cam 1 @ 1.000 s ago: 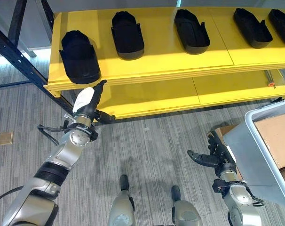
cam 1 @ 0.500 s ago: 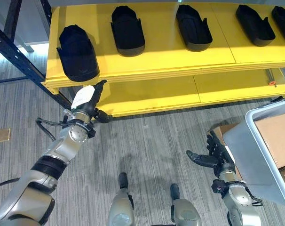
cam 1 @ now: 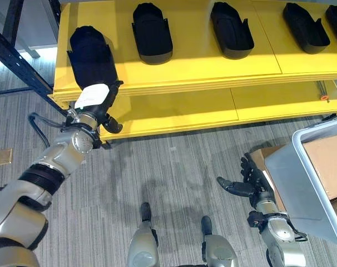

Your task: Move parts from the plastic box to the shelf.

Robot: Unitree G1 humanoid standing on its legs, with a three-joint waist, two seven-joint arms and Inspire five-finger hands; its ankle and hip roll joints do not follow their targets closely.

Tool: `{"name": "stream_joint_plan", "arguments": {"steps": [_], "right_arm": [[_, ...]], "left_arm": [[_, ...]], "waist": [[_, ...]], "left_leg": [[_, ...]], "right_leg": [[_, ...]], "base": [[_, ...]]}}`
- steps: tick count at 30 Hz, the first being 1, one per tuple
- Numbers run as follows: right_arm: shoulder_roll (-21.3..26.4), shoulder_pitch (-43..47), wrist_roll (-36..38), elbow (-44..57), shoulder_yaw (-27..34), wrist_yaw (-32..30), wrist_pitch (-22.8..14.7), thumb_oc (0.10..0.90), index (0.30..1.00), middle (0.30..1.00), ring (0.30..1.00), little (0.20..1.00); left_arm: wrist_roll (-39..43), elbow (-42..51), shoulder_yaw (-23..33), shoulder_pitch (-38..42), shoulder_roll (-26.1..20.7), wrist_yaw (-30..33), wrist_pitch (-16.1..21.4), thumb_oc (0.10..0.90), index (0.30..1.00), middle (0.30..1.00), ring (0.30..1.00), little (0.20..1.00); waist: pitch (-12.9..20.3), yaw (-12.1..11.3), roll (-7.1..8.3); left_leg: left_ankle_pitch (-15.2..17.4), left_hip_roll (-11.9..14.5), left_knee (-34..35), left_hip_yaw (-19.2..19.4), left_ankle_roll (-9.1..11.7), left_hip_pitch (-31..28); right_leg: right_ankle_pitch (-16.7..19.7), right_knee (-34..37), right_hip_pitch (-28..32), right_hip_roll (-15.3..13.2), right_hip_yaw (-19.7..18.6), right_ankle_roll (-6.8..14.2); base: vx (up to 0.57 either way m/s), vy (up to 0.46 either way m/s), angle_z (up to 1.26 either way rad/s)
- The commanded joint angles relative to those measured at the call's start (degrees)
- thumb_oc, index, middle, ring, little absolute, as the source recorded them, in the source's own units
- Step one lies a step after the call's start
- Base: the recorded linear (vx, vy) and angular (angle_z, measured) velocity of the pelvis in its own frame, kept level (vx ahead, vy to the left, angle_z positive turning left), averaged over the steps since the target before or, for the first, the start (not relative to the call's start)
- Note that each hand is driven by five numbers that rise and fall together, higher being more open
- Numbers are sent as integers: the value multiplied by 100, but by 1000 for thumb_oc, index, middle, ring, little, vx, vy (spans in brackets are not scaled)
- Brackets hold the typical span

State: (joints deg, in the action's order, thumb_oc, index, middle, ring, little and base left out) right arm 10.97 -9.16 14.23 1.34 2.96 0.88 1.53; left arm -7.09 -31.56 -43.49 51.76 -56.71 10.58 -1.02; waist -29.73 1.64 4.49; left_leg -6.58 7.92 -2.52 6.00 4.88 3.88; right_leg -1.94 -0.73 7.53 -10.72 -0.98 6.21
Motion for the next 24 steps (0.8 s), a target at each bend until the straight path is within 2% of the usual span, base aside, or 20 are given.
{"name": "stream_joint_plan", "arguments": {"steps": [1,10,15,24], "right_arm": [[195,92,70,711,480,24,-627,900,1000,1000,1000,1000],[153,21,97,711,482,64,-641,900,1000,1000,1000,1000],[123,9,100,745,508,70,-633,900,1000,1000,1000,1000],[92,-36,109,696,600,87,-624,900,1000,1000,1000,1000]], "left_arm": [[35,-212,351,1119,-489,245,274,900,1000,1000,1000,1000],[148,-738,-266,1645,-630,135,323,900,1000,1000,1000,1000],[218,-787,-173,1590,-555,120,331,900,1000,1000,1000,1000],[73,338,196,1148,-779,185,320,900,1000,1000,1000,1000]], "waist": [[58,33,-100],[50,69,-120],[37,94,-102],[-5,48,-100]], "left_leg": [[300,356,-177,-403,251,-408],[287,360,-243,-432,285,-355],[289,372,-315,-446,309,-299],[303,366,-345,-456,322,-305]], "right_leg": [[763,-190,172,-428,59,-608],[785,-196,139,-458,51,-616],[790,-203,117,-481,54,-623],[794,-190,156,-491,89,-633]], "base": [[0,0,0],[0,0,0],[0,0,0],[0,0,0]]}}
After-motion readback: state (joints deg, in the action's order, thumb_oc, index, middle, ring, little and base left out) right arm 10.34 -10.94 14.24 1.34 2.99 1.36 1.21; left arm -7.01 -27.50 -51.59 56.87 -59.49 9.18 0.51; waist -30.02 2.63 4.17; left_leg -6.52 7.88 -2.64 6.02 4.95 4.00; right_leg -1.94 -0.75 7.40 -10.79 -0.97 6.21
